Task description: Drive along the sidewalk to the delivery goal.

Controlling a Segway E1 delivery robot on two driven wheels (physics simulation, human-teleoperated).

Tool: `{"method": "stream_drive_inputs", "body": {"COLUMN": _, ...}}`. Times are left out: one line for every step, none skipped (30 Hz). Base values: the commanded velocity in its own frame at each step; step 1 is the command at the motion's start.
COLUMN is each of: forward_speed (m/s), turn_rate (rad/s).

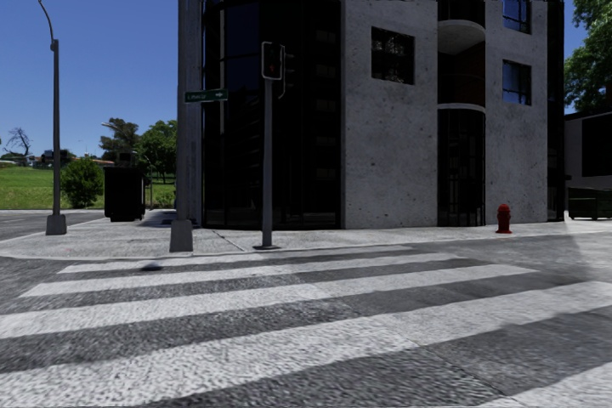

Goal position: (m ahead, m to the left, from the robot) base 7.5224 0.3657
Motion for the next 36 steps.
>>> {"method": "stream_drive_inputs", "body": {"forward_speed": 1.63, "turn_rate": 0.0}}
{"method": "stream_drive_inputs", "body": {"forward_speed": 1.63, "turn_rate": 0.0}}
{"method": "stream_drive_inputs", "body": {"forward_speed": 1.63, "turn_rate": 0.0}}
{"method": "stream_drive_inputs", "body": {"forward_speed": 1.63, "turn_rate": 0.0}}
{"method": "stream_drive_inputs", "body": {"forward_speed": 1.63, "turn_rate": 0.0}}
{"method": "stream_drive_inputs", "body": {"forward_speed": 1.63, "turn_rate": 0.0}}
{"method": "stream_drive_inputs", "body": {"forward_speed": 1.63, "turn_rate": 0.0}}
{"method": "stream_drive_inputs", "body": {"forward_speed": 1.63, "turn_rate": 0.0}}
{"method": "stream_drive_inputs", "body": {"forward_speed": 1.63, "turn_rate": 0.0}}
{"method": "stream_drive_inputs", "body": {"forward_speed": 1.63, "turn_rate": 0.0}}
{"method": "stream_drive_inputs", "body": {"forward_speed": 1.63, "turn_rate": 0.0}}
{"method": "stream_drive_inputs", "body": {"forward_speed": 1.63, "turn_rate": -0.08}}
{"method": "stream_drive_inputs", "body": {"forward_speed": 1.63, "turn_rate": -0.11}}
{"method": "stream_drive_inputs", "body": {"forward_speed": 1.63, "turn_rate": -0.11}}
{"method": "stream_drive_inputs", "body": {"forward_speed": 1.63, "turn_rate": -0.14}}
{"method": "stream_drive_inputs", "body": {"forward_speed": 1.63, "turn_rate": -0.22}}
{"method": "stream_drive_inputs", "body": {"forward_speed": 1.63, "turn_rate": -0.29}}
{"method": "stream_drive_inputs", "body": {"forward_speed": 1.63, "turn_rate": -0.35}}
{"method": "stream_drive_inputs", "body": {"forward_speed": 1.63, "turn_rate": -0.37}}
{"method": "stream_drive_inputs", "body": {"forward_speed": 1.63, "turn_rate": -0.37}}
{"method": "stream_drive_inputs", "body": {"forward_speed": 1.63, "turn_rate": -0.37}}
{"method": "stream_drive_inputs", "body": {"forward_speed": 1.63, "turn_rate": -0.37}}
{"method": "stream_drive_inputs", "body": {"forward_speed": 1.62, "turn_rate": -0.37}}
{"method": "stream_drive_inputs", "body": {"forward_speed": 1.62, "turn_rate": -0.37}}
{"method": "stream_drive_inputs", "body": {"forward_speed": 1.61, "turn_rate": -0.37}}
{"method": "stream_drive_inputs", "body": {"forward_speed": 1.61, "turn_rate": -0.37}}
{"method": "stream_drive_inputs", "body": {"forward_speed": 1.61, "turn_rate": -0.37}}
{"method": "stream_drive_inputs", "body": {"forward_speed": 1.59, "turn_rate": -0.37}}
{"method": "stream_drive_inputs", "body": {"forward_speed": 1.58, "turn_rate": -0.37}}
{"method": "stream_drive_inputs", "body": {"forward_speed": 1.58, "turn_rate": -0.37}}
{"method": "stream_drive_inputs", "body": {"forward_speed": 1.58, "turn_rate": -0.37}}
{"method": "stream_drive_inputs", "body": {"forward_speed": 1.58, "turn_rate": -0.36}}
{"method": "stream_drive_inputs", "body": {"forward_speed": 1.58, "turn_rate": -0.36}}
{"method": "stream_drive_inputs", "body": {"forward_speed": 1.58, "turn_rate": -0.32}}
{"method": "stream_drive_inputs", "body": {"forward_speed": 1.58, "turn_rate": -0.22}}
{"method": "stream_drive_inputs", "body": {"forward_speed": 1.58, "turn_rate": -0.1}}
